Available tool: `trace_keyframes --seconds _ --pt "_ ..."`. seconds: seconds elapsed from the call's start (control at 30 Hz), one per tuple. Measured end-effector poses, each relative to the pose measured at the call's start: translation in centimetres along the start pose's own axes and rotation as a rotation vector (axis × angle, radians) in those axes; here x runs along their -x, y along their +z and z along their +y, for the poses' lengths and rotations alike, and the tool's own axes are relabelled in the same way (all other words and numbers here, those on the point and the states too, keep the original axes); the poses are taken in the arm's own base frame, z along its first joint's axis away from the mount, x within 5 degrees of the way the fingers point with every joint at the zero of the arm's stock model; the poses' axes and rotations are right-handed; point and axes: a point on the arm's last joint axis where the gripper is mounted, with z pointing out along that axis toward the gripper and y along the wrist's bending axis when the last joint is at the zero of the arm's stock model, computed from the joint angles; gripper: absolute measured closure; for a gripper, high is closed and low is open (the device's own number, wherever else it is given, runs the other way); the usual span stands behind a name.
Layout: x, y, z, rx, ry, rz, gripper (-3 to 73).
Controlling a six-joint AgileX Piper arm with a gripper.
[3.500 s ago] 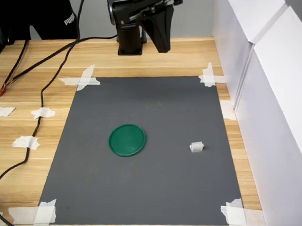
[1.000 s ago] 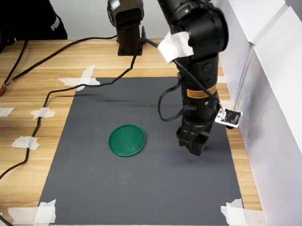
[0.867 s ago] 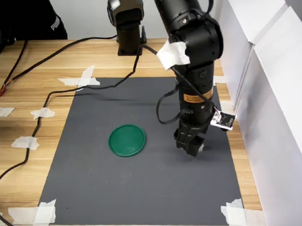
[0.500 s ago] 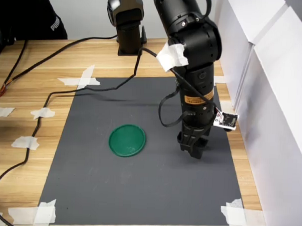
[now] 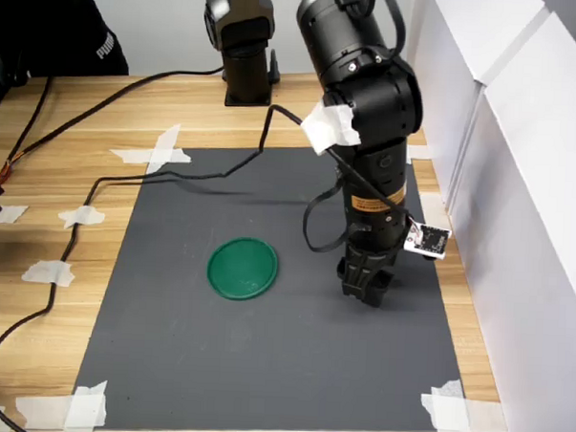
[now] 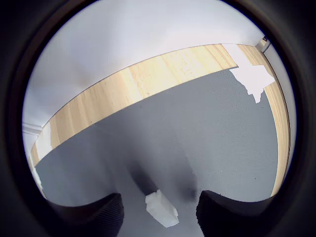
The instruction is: Grasp a white terminal and put it on the green lid.
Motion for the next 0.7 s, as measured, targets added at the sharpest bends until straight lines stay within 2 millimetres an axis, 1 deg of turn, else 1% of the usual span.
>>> trace_keyframes --seconds 0.17,0.3,0.4,0.5,0.6,0.63,0.7 --pt "-0.12 0.61 0.06 0.012 0.015 0.013 11.2" --pt "-0.13 0.61 0.06 0.012 0.019 0.013 18.1" --pt "-0.14 0.61 0.08 0.014 0.020 0.015 27.4" --pt "-0.18 0.61 0.12 0.018 0.022 0.019 41.4" --pt "-0.26 0.60 0.20 0.027 0.022 0.027 58.5" --pt "-0.27 0.60 0.22 0.029 0.022 0.029 60.6" --pt "-0.30 0.60 0.25 0.032 0.022 0.032 60.7"
